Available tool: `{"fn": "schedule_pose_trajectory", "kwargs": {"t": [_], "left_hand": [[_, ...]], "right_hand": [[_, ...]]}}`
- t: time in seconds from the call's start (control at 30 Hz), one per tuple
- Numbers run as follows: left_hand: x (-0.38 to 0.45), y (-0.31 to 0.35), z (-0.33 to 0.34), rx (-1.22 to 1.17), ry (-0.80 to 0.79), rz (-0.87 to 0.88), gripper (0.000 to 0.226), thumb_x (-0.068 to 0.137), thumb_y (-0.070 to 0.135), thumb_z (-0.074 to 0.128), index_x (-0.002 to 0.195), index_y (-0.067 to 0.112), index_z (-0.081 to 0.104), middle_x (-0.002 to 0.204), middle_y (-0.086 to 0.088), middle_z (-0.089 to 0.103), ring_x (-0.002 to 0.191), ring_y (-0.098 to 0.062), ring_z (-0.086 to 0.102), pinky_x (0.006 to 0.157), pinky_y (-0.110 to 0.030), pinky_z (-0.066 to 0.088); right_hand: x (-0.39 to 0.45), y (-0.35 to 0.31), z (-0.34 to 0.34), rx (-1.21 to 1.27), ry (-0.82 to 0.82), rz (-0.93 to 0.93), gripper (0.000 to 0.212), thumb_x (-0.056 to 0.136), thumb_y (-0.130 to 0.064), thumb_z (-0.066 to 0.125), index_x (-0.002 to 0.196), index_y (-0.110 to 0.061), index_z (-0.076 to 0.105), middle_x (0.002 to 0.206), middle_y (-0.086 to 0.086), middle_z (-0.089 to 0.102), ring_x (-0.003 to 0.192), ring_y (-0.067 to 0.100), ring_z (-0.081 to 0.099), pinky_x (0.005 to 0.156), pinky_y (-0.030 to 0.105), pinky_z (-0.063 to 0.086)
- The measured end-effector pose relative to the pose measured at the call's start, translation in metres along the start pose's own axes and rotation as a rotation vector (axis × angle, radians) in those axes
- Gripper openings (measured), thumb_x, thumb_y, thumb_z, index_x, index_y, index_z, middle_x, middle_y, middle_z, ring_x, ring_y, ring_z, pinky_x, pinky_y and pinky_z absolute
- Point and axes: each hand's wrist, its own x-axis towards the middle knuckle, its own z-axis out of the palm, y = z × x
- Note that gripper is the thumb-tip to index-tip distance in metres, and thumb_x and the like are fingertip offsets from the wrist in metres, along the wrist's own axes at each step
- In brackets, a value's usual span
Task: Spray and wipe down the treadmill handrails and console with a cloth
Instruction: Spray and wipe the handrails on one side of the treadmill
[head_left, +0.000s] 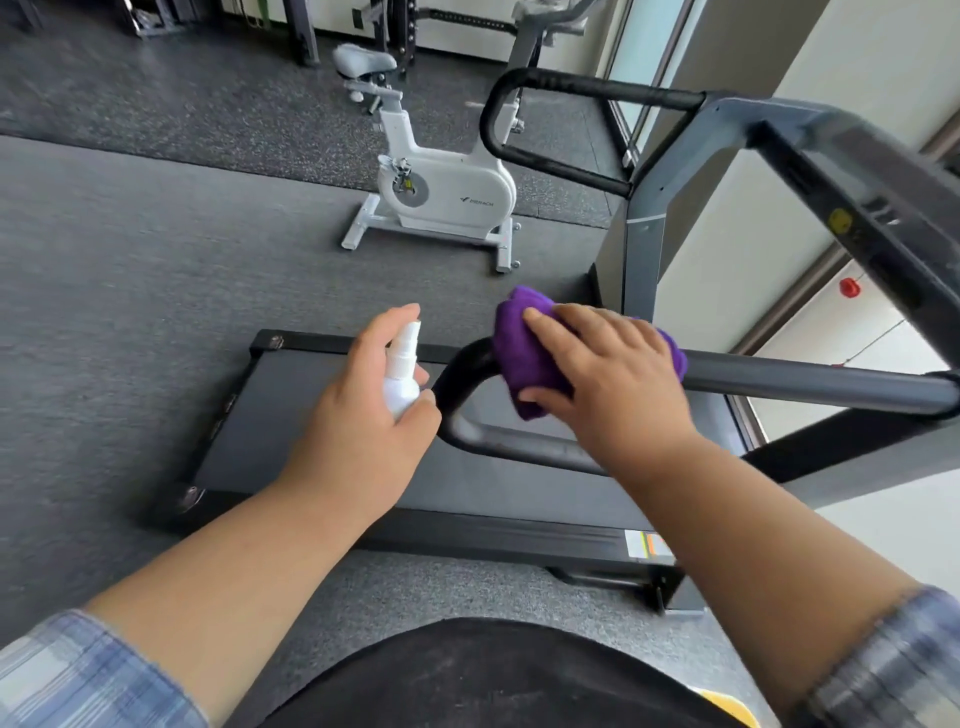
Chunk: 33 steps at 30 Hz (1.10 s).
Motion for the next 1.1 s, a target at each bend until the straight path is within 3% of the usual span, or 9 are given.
{"fn": "schedule_pose_trajectory", "kwargs": {"t": [0.13,0.27,0.33,0.47,0.63,0.7,0.83,0.93,1.1], "left_hand": [[-0.006,0.0,-0.004,0.001,0.003,0.005,0.063,0.086,0.022,0.061,0.131,0.058,0.035,0.107,0.029,0.056,0.089,0.004,0.057,0.061,-0.013,0.041],[-0.007,-0.002,-0.006,-0.016,0.006,0.04,0.067,0.087,0.021,0.063,0.125,0.068,0.033,0.105,0.027,0.058,0.089,0.002,0.058,0.064,-0.018,0.042],[-0.007,-0.002,-0.005,-0.017,0.006,0.056,0.07,0.086,0.025,0.062,0.124,0.073,0.028,0.106,0.027,0.058,0.09,0.001,0.058,0.065,-0.02,0.042],[-0.006,0.008,0.002,-0.031,0.006,0.06,0.068,0.08,0.032,0.057,0.125,0.073,0.028,0.106,0.032,0.058,0.091,0.002,0.059,0.068,-0.022,0.044],[-0.006,0.034,0.029,-0.037,-0.025,0.11,0.067,0.079,0.029,0.061,0.131,0.061,0.034,0.106,0.033,0.06,0.095,0.007,0.057,0.071,-0.002,0.038],[-0.005,0.048,0.042,-0.022,-0.039,0.146,0.068,0.082,0.025,0.065,0.132,0.058,0.034,0.104,0.028,0.062,0.092,0.01,0.057,0.07,0.0,0.038],[-0.01,0.074,0.067,0.006,-0.04,0.194,0.071,0.083,0.011,0.07,0.134,0.049,0.039,0.099,0.024,0.062,0.091,0.017,0.055,0.071,0.004,0.035],[-0.019,0.093,0.083,0.015,-0.045,0.197,0.069,0.084,0.013,0.069,0.134,0.05,0.039,0.099,0.024,0.063,0.092,0.011,0.056,0.072,0.004,0.034],[-0.031,0.122,0.116,0.025,-0.049,0.201,0.072,0.086,0.015,0.067,0.128,0.063,0.036,0.104,0.03,0.06,0.092,0.007,0.056,0.069,0.003,0.035]], "right_hand": [[-0.015,0.016,-0.012,0.05,-0.046,0.089,0.076,0.08,-0.061,0.07,0.145,-0.027,0.052,0.142,0.003,0.057,0.131,0.032,0.052,0.109,0.053,0.036],[0.008,-0.005,-0.02,0.082,-0.14,0.173,0.08,0.081,-0.081,0.044,0.137,-0.025,0.055,0.139,-0.001,0.058,0.132,0.027,0.05,0.112,0.054,0.034],[0.023,-0.018,-0.019,0.041,-0.188,0.169,0.076,0.084,-0.08,0.04,0.133,-0.023,0.054,0.131,0.0,0.061,0.123,0.027,0.056,0.107,0.048,0.038],[0.035,-0.038,-0.007,-0.087,-0.235,0.134,0.081,0.084,-0.082,0.039,0.147,-0.031,0.038,0.123,0.0,0.061,0.107,0.029,0.061,0.089,0.044,0.043],[0.037,-0.035,-0.006,-0.108,-0.257,0.082,0.066,0.086,-0.074,0.036,0.13,-0.026,0.05,0.112,0.002,0.06,0.095,0.03,0.06,0.077,0.04,0.036],[0.03,-0.023,-0.01,-0.052,-0.26,0.075,0.068,0.084,-0.068,0.037,0.137,-0.027,0.046,0.116,0.002,0.059,0.099,0.03,0.06,0.081,0.04,0.039],[0.008,0.014,-0.023,-0.01,-0.277,0.078,0.093,0.078,-0.074,0.054,0.153,-0.026,0.03,0.132,0.002,0.055,0.112,0.027,0.056,0.095,0.042,0.04],[-0.01,0.049,-0.033,-0.029,-0.291,0.094,0.094,0.076,-0.075,0.059,0.153,-0.029,0.028,0.138,0.0,0.052,0.123,0.026,0.05,0.106,0.044,0.033],[-0.044,0.113,-0.05,0.005,-0.305,0.218,0.102,0.07,-0.082,0.06,0.153,-0.033,0.028,0.148,-0.007,0.047,0.138,0.024,0.04,0.117,0.063,0.015]]}}
